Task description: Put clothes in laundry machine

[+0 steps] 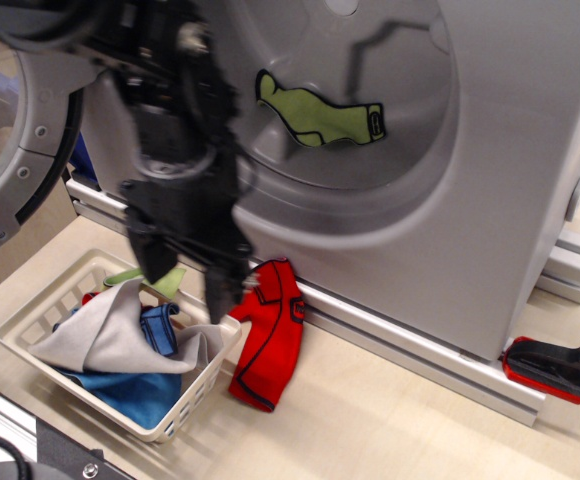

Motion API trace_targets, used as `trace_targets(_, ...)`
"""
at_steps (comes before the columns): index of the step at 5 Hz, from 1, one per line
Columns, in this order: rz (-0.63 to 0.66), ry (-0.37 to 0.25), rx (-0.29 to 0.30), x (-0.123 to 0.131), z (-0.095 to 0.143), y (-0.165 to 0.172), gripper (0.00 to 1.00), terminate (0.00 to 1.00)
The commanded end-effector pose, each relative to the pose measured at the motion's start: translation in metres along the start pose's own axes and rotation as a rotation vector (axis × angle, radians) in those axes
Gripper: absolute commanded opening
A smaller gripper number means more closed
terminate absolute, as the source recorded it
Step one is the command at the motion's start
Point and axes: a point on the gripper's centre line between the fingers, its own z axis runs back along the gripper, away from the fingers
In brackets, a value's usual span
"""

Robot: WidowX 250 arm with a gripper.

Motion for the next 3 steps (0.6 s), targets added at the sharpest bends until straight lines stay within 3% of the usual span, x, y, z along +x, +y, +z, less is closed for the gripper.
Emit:
trace_targets(1,-0.009,-0.043,-0.027,-0.006,0.013,0.064,1.00,0.00)
trace_targets(2,-0.054,-0.047,-0.050,-0.009,-0.006,0.074,1.00,0.00)
trace_targets(3,-0.108,-0.013,-0.117,-0.009,-0.019,0.076,1.00,0.00)
